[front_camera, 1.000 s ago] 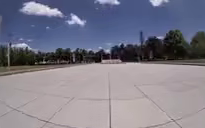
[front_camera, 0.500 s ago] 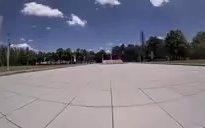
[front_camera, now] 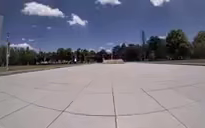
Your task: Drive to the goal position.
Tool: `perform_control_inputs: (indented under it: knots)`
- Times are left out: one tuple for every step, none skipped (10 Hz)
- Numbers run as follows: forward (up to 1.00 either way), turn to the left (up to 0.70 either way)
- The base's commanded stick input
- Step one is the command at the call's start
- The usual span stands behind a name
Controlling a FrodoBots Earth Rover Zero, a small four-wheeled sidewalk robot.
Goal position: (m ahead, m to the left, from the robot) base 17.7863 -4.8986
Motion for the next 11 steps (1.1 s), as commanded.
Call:
perform_control_inputs:
  knots:
    - [0.5, 0.0]
    - [0.5, 0.0]
    - [0.5, 0.0]
    - [0.5, 0.0]
    - [0.5, 0.0]
    - [0.5, 0.0]
    - [0.5, 0.0]
    - [0.5, 0.0]
    - [0.5, 0.0]
    - [0.5, 0.0]
    - [0.5, 0.0]
